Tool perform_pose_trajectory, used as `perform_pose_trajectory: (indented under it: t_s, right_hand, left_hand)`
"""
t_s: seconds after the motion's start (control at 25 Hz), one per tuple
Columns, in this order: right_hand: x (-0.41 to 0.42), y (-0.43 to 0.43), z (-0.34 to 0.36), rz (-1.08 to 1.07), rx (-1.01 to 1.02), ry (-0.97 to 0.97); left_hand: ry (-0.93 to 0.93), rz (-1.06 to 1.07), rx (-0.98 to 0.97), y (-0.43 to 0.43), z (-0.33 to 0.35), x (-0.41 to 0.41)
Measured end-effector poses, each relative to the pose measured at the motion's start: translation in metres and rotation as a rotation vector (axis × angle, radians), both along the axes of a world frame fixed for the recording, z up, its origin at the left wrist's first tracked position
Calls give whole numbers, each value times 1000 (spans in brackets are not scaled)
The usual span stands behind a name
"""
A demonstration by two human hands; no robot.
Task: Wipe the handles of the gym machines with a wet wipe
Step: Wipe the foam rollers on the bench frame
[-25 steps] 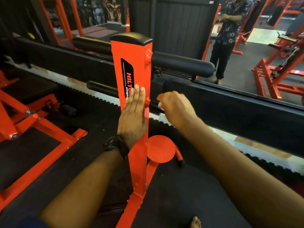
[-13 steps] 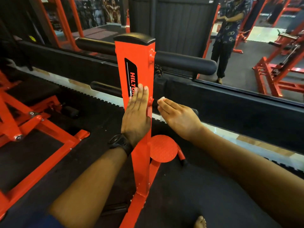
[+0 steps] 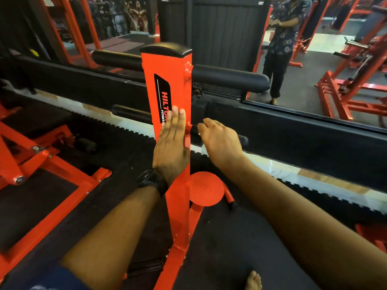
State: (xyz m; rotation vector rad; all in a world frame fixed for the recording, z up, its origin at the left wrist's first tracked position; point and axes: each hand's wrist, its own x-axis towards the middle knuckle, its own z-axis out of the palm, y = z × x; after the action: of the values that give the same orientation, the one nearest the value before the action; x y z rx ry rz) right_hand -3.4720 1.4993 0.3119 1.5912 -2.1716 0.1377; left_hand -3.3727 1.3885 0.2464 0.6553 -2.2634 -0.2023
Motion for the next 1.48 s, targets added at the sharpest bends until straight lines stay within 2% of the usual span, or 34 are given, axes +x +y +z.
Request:
perform_pose_trajectory:
  t_s: [0.24, 0.4, 0.44, 0.52, 0.6, 0.68, 0.72, 0.8, 0.88, 0.92, 1.0, 1.08, 1.2, 1.32, 1.48]
  right_hand:
    - [-30, 4, 22, -178, 63, -243]
    - [-12, -24, 26, 33, 149, -285]
    - [-19, -23, 32, 21, 170, -331]
    - [-40, -12, 47, -100, 247, -437]
    - [-52, -1, 54, -216, 309, -428]
    - [-36, 2, 48, -197, 229, -326]
    - [-29, 0, 42, -145, 156, -340]
    - [-34, -2, 38, -127, 125, -453]
    - [-53, 1, 45, -187, 179, -609]
    - [-59, 4, 45, -220, 202, -614]
    - [-54, 10, 38, -206, 183, -437]
    - [-45, 16, 29, -27, 116, -292]
    - [-66, 38, 27, 145, 114, -234]
    - [-61, 48, 18, 121, 85, -181]
    - [-40, 55, -2, 205, 21, -146]
  left_hand:
    - [-5, 25, -14, 4, -2, -4]
    - [-13, 16, -23, 4, -4, -5]
    - [-28, 15, -19, 3, -3, -3]
    - [-56, 1, -33, 3, -1, 1]
    - [-67, -1, -53, 2, 1, 3]
    - [-74, 8, -42, 4, 1, 2]
    - [-75, 13, -27, 4, 1, 2]
    - [-83, 21, -9, 5, 1, -1]
    - [-82, 30, -15, 5, -1, -3]
    - [-77, 39, -16, 7, -1, -3]
    - [-69, 59, -12, 10, -1, -6]
    - [-77, 78, 2, 11, 1, -8]
    - [-107, 110, 3, 10, 2, -7]
    - [-98, 132, 4, 13, 2, -9]
    - [-129, 155, 13, 16, 1, -10]
